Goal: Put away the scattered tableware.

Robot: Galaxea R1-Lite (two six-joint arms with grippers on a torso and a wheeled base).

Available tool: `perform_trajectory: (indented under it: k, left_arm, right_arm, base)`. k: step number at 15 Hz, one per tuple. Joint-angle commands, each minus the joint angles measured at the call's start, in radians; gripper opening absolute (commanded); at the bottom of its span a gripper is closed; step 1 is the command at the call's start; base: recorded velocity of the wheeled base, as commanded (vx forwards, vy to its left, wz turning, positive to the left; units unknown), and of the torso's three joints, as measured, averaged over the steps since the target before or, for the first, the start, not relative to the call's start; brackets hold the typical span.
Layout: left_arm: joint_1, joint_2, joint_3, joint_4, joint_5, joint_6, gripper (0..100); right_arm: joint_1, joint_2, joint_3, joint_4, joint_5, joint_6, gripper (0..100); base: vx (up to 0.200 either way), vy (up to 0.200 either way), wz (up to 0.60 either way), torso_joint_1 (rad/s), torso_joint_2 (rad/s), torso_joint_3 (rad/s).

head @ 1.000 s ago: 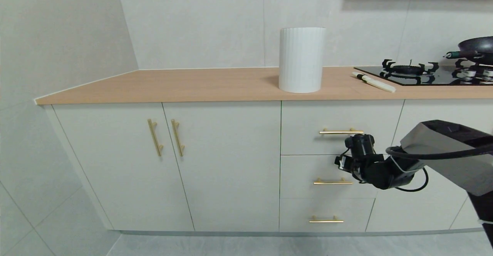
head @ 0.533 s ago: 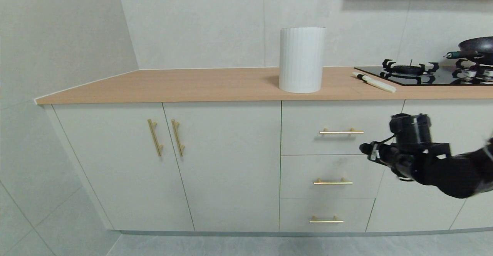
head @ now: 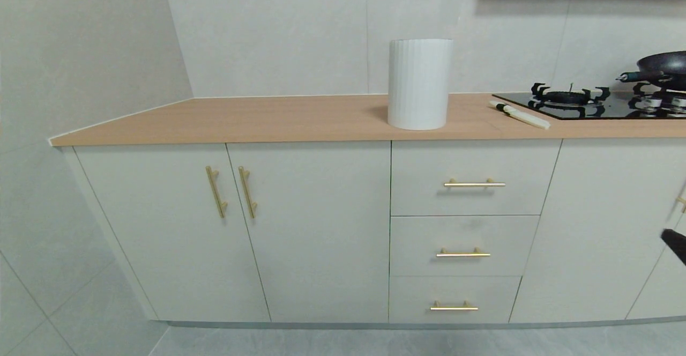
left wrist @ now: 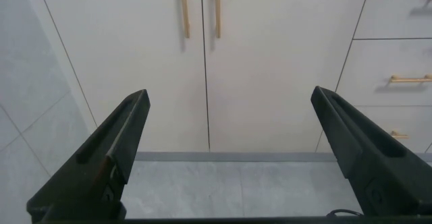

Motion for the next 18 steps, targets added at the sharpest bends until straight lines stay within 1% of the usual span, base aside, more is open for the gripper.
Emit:
perform_trajectory:
  k: [1, 2, 3, 5, 7, 9, 11, 12, 14, 17, 18]
  left_arm:
    - [0.000, 0.000, 0.000, 0.000, 0.000, 0.000, 100]
    - [0.000, 0.000, 0.000, 0.000, 0.000, 0.000, 100]
    - [0.000, 0.000, 0.000, 0.000, 0.002, 0.000, 100]
    - [0.000, 0.000, 0.000, 0.000, 0.000, 0.000, 100]
    - [0.000, 0.000, 0.000, 0.000, 0.000, 0.000, 100]
    - [0.000, 0.000, 0.000, 0.000, 0.000, 0.000, 100]
    - [0.000, 0.000, 0.000, 0.000, 0.000, 0.000, 100]
    - [0.000, 0.000, 0.000, 0.000, 0.000, 0.000, 100]
    - [0.000, 0.000, 0.000, 0.000, 0.000, 0.000, 100]
    - [0.000, 0.000, 0.000, 0.000, 0.000, 0.000, 100]
    - [0.000, 0.000, 0.000, 0.000, 0.000, 0.000, 100]
  right_arm:
    - [-0.079, -0.558, 0.057, 0.333, -0.052, -0.151, 100]
    - [-0.129, -0.627, 0.058, 0.402, -0.052, -0.171, 100]
    - [-0.152, -0.664, 0.057, 0.431, -0.054, -0.182, 100]
    - [-0.198, -0.779, 0.058, 0.455, -0.052, -0.251, 100]
    - [-0.207, -0.894, 0.103, 0.474, -0.023, -0.274, 100]
    - [-0.214, -0.901, 0.152, 0.472, 0.035, -0.261, 100]
    - [-0.214, -0.901, 0.197, 0.449, 0.200, -0.243, 100]
    - [-0.214, -0.901, 0.236, 0.403, 0.287, -0.223, 100]
    - [-0.214, -0.900, 0.332, 0.311, 0.378, -0.212, 100]
    - [-0.214, -0.901, 0.342, 0.290, 0.470, -0.177, 100]
    - [-0.214, -0.901, 0.342, 0.290, 0.479, -0.175, 100]
  base:
    - [0.000, 0.000, 0.00, 0.000, 0.00, 0.000]
    - [0.000, 0.000, 0.00, 0.000, 0.00, 0.000]
    - [0.000, 0.000, 0.00, 0.000, 0.00, 0.000]
    - [0.000, 0.000, 0.00, 0.000, 0.00, 0.000]
    - [0.000, 0.000, 0.00, 0.000, 0.00, 0.000]
    - [0.000, 0.000, 0.00, 0.000, 0.00, 0.000]
    - [0.000, 0.000, 0.00, 0.000, 0.00, 0.000]
    - [0.000, 0.000, 0.00, 0.000, 0.00, 0.000]
    - [0.000, 0.000, 0.00, 0.000, 0.00, 0.000]
    - [0.000, 0.000, 0.00, 0.000, 0.00, 0.000]
    - [0.000, 0.000, 0.00, 0.000, 0.00, 0.000]
